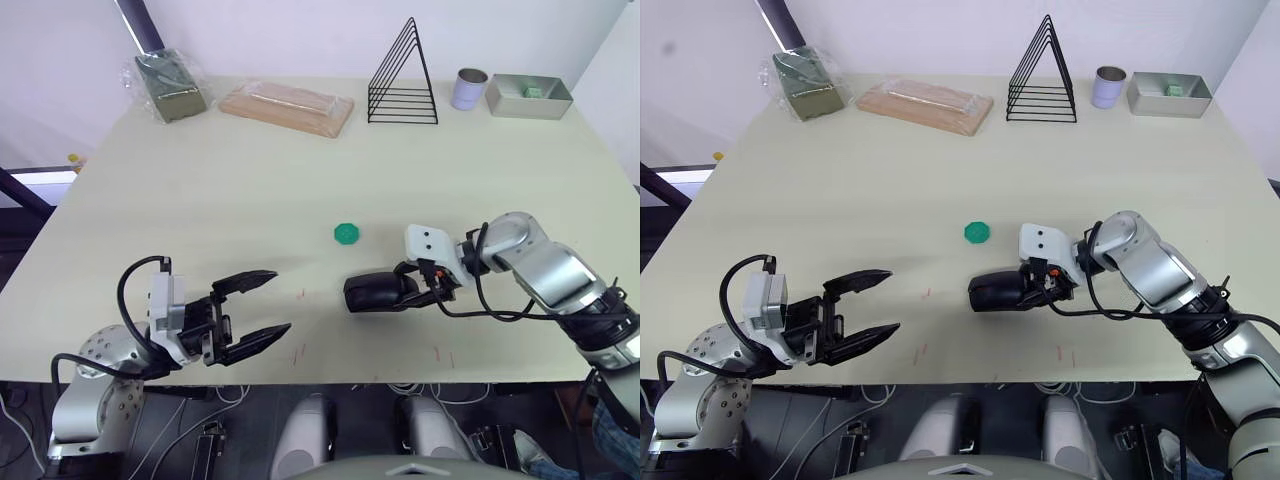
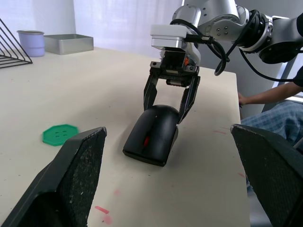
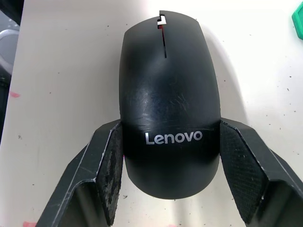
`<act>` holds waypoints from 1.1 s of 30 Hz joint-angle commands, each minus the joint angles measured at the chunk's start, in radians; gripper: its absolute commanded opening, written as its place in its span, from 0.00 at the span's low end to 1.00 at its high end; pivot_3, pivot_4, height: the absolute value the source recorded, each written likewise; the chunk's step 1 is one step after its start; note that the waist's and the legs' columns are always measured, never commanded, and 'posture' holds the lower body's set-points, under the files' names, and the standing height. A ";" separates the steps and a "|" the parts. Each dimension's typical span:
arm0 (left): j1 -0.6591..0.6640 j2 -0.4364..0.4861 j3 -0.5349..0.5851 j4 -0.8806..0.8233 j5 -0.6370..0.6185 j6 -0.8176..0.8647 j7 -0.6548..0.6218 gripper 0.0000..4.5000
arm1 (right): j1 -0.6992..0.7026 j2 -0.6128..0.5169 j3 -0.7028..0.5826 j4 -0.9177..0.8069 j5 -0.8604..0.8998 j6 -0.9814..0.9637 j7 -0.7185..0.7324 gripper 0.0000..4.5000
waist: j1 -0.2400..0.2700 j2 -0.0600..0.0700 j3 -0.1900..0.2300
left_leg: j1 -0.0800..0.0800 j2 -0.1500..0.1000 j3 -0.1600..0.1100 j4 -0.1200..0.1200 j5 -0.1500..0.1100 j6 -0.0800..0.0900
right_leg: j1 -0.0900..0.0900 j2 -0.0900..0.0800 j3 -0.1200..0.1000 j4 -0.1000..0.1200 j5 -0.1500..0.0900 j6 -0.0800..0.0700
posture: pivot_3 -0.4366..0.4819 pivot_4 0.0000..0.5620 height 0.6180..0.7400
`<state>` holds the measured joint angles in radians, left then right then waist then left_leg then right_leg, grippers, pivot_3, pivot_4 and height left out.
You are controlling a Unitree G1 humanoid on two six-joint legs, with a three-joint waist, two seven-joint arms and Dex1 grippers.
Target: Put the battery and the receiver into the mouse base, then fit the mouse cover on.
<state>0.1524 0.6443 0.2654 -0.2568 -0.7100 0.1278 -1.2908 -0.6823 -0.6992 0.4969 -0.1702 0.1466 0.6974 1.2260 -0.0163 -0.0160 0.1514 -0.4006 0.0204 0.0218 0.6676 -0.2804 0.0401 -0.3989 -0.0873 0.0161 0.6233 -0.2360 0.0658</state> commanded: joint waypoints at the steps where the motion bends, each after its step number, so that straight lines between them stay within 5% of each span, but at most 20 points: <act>1: -0.011 0.008 0.001 -0.034 -0.011 0.002 0.001 1.00 | 0.016 -0.004 -0.006 -0.026 -0.004 0.012 -0.010 0.61 | 0.000 0.000 0.000 | 0.000 0.000 0.000 0.000 0.000 0.000 | 0.000 0.000 0.000 0.000 0.000 0.000 | 0.48 0.27 1.00; 33: -0.009 0.001 -0.008 -0.028 0.000 0.000 0.005 1.00 | 0.066 -0.002 -0.018 -0.108 0.006 0.075 -0.086 0.61 | 0.000 0.000 0.000 | 0.000 0.000 0.000 0.000 0.000 0.000 | 0.000 0.000 0.000 0.000 0.000 0.000 | 0.48 0.27 1.00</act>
<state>0.1382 0.6431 0.2526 -0.2573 -0.7084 0.1411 -1.2828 -0.6295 -0.7012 0.4818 -0.2622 0.1475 0.7607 1.1458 -0.0164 -0.0162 0.1511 -0.4004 0.0204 0.0217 0.6675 -0.2802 0.0403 -0.3988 -0.0873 0.0161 0.6234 -0.2361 0.0656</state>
